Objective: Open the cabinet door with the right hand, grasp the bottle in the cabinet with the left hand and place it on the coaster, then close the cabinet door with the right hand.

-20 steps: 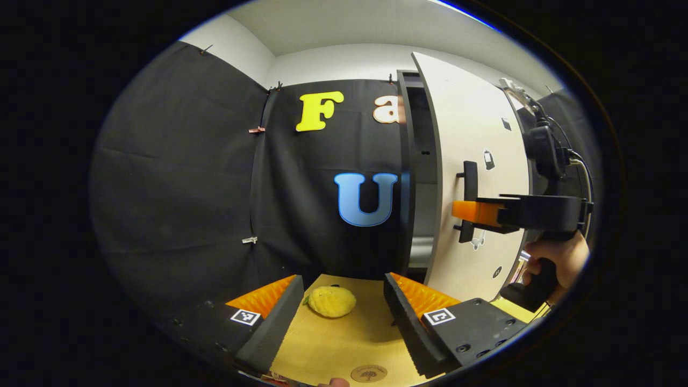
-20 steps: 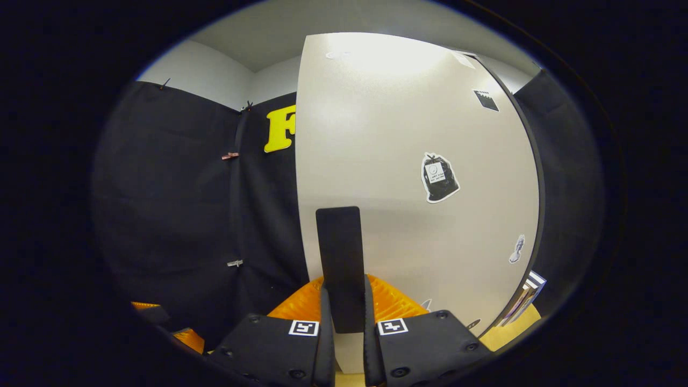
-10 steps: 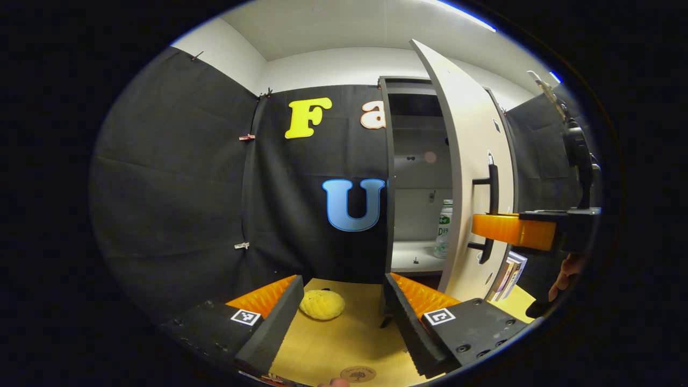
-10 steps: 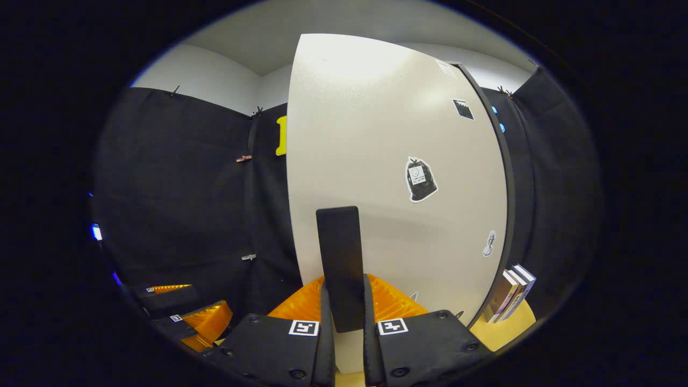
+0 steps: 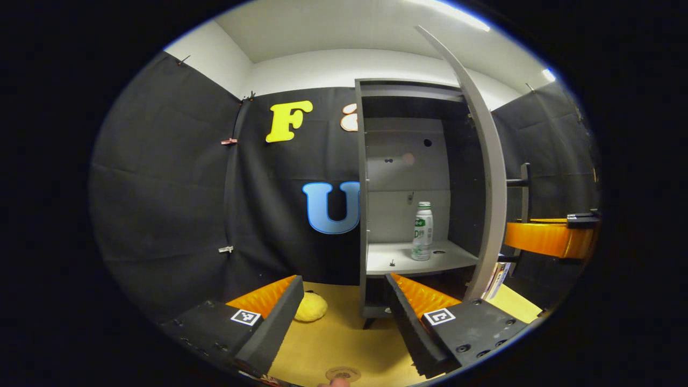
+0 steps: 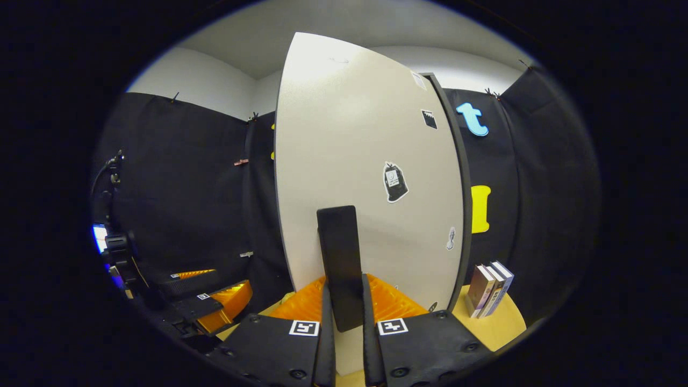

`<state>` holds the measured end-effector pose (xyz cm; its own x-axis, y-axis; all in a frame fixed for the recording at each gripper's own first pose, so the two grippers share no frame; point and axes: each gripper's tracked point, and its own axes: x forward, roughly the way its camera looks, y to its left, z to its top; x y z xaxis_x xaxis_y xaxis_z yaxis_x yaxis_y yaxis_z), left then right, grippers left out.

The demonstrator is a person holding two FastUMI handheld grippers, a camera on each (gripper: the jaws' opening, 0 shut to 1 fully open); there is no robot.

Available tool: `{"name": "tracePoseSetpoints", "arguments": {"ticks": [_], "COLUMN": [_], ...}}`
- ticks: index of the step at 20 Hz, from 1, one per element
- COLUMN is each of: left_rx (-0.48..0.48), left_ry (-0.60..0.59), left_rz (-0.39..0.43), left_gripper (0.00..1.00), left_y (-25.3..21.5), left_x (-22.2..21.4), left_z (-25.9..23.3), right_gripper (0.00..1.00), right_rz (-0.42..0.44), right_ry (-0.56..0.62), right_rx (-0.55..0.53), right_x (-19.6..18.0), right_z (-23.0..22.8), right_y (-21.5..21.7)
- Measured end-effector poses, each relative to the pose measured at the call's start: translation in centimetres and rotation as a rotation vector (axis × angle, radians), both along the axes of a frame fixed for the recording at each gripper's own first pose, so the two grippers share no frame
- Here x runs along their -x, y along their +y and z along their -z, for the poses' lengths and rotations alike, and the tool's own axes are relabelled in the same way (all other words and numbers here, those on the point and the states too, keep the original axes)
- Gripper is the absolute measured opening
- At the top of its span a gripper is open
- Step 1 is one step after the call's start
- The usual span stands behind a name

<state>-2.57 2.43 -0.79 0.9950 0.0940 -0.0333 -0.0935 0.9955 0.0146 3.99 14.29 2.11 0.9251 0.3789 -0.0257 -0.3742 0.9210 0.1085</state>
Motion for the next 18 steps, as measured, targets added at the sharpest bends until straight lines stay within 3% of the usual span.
{"name": "tracePoseSetpoints", "arguments": {"ticks": [13, 18], "left_rx": [-0.010, -0.011], "left_ry": [-0.008, -0.010], "left_rz": [0.106, 0.119], "left_gripper": [0.94, 0.95], "left_y": [-6.9, -8.8], "left_x": [-1.5, -2.2], "left_z": [-0.9, -1.1], "right_gripper": [0.23, 0.23], "right_rz": [0.167, 0.248], "right_ry": [0.007, -0.003], "right_rx": [-0.002, 0.052], "right_x": [2.7, 2.7], "right_z": [0.0, -0.2], "right_y": [-8.8, -13.3]}}
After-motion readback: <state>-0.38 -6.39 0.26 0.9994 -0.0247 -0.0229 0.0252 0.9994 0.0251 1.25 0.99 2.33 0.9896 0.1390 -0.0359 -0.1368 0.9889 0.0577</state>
